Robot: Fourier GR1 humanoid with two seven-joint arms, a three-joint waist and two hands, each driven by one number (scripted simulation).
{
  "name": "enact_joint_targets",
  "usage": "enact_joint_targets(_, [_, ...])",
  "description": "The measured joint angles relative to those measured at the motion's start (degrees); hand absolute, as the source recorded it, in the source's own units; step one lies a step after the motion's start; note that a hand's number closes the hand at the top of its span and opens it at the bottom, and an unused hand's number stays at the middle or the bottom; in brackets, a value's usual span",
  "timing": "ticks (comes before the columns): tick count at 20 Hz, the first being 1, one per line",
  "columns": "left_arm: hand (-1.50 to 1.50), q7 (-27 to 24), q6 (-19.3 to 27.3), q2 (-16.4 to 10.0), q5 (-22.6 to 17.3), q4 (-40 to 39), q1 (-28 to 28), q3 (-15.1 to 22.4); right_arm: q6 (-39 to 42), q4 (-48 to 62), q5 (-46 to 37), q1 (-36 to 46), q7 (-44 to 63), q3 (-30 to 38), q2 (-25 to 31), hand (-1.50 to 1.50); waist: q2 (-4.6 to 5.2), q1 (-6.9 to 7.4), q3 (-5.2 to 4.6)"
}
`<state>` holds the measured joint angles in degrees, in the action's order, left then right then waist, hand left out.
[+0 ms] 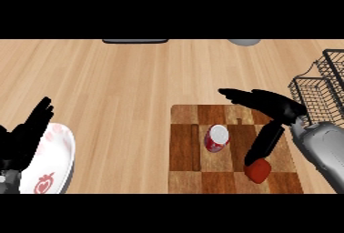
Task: Pick the can from the cutting board and place it in the tiered basket
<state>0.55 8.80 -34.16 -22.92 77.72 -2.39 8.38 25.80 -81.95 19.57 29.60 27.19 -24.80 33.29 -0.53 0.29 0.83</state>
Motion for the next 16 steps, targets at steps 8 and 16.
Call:
enact_joint_targets(8, [0.00,-0.3,0.4,0.7,1.4,0.8,0.7,-0.5,3.0,1.6,-1.7,1.1,5.6,0.0,1.1,-1.50,0.04,-0.12,0.12])
enact_joint_targets(16, [0.00,0.6,-0.3,0.9,1.9,1.4,1.2,-1.3,6.5,3.2,-0.9,-0.4,6.3,2.0,1.0,-1.50,0.06,-0.27,0.12])
